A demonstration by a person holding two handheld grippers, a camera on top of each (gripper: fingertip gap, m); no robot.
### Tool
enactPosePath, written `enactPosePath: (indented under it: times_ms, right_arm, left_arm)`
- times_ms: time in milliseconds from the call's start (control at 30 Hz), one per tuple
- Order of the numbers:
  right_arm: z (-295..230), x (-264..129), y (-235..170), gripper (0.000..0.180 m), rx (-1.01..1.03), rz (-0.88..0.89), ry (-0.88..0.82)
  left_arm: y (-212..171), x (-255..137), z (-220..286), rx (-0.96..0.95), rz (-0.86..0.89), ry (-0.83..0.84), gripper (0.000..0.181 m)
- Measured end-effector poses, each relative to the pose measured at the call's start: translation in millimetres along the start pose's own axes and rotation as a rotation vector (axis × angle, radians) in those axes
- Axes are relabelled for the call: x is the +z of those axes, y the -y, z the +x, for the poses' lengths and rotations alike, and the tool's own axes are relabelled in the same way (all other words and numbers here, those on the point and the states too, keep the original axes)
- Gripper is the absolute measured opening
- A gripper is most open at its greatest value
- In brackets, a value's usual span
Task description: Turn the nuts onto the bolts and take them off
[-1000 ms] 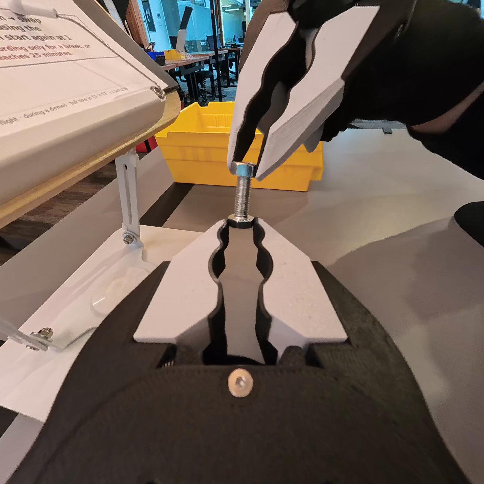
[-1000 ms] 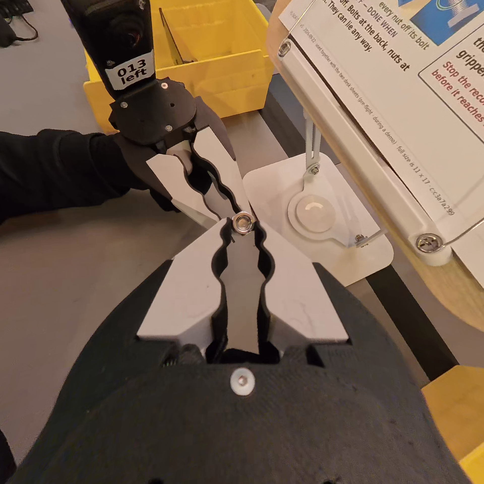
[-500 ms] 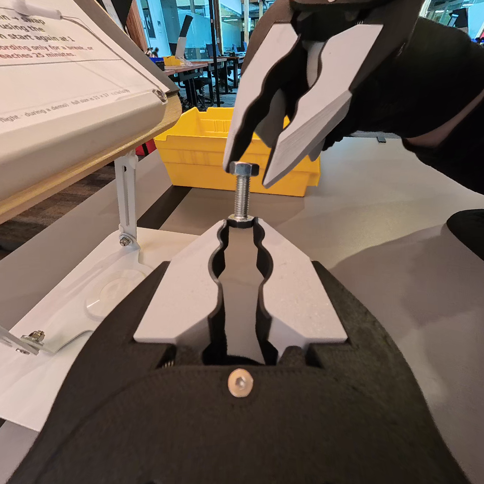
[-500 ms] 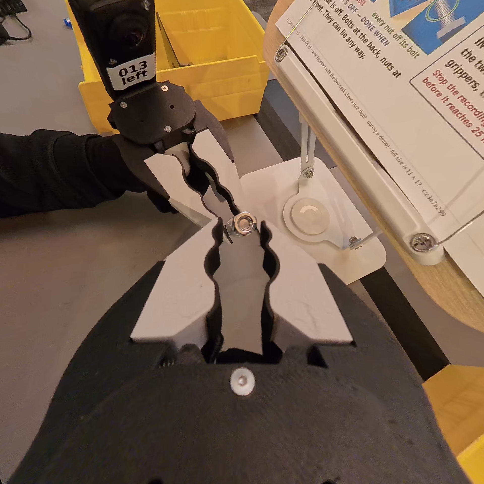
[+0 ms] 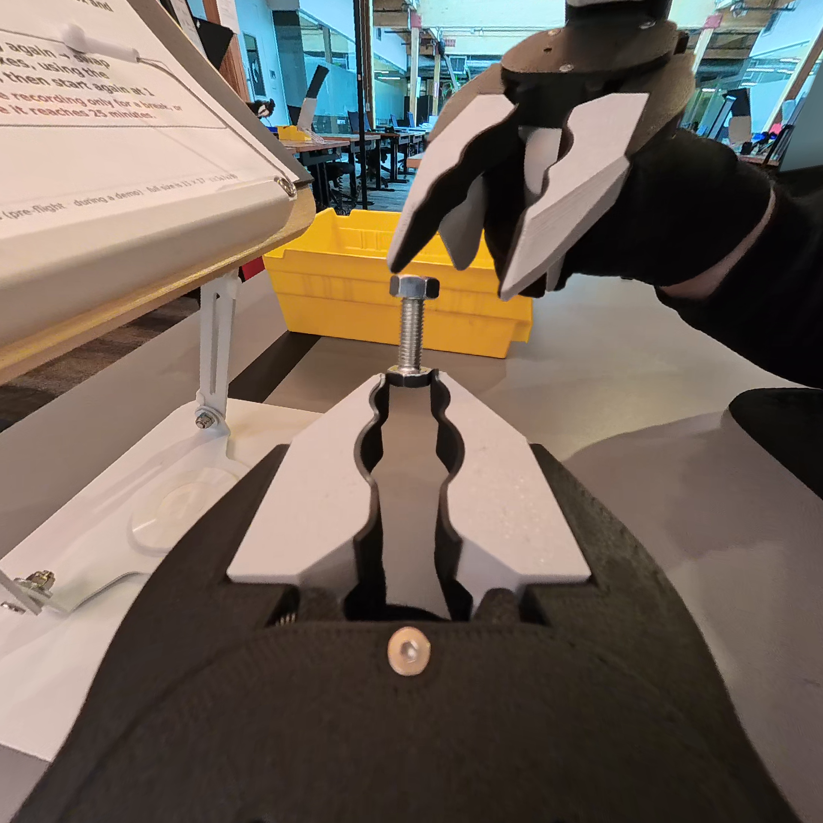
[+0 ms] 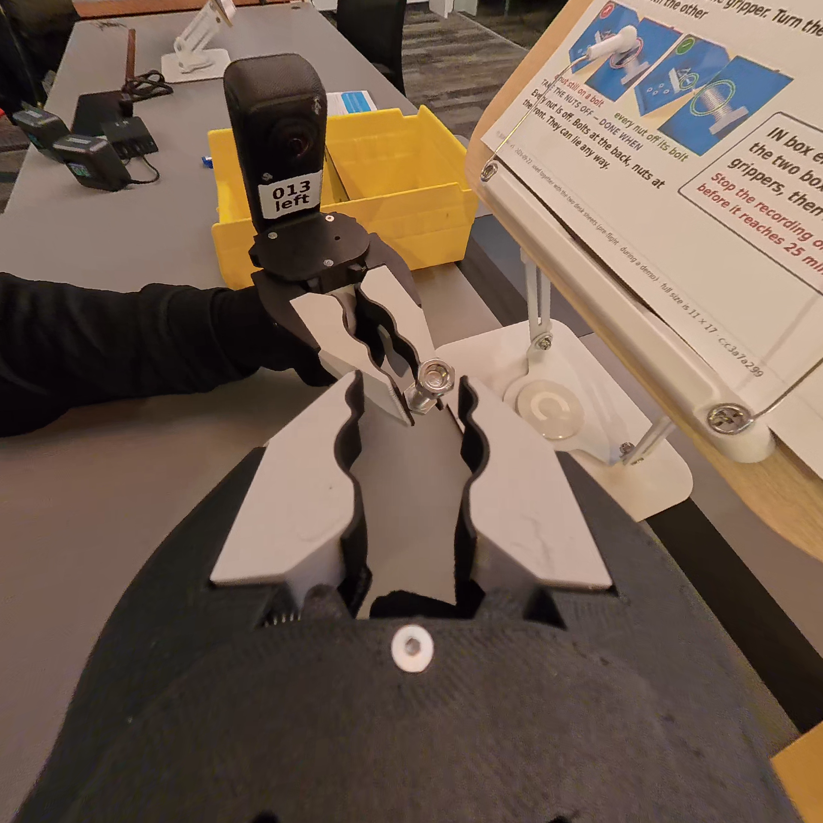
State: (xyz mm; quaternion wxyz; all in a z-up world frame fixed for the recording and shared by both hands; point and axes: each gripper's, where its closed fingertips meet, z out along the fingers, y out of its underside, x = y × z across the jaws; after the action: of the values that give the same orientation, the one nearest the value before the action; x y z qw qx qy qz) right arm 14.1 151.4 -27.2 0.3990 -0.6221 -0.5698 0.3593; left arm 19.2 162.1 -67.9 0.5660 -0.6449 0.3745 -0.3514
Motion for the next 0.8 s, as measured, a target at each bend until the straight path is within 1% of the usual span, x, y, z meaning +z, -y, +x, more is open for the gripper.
enactPosePath:
  times_ms: [400,800]
  right_arm:
    - [-4.1,1.1,-2.3,0.04,-0.007,-0.006,0.005]
    - [-6.6,3.3,-1.7,0.044,-0.017,0.017,0.009]
  left_arm:
    - [-0.7,1.8,1.8,-0.001,-0.001,-0.007,0.017]
    - [-0.1,2.2,1.9,-0.008,0.006,-0.01,0.017]
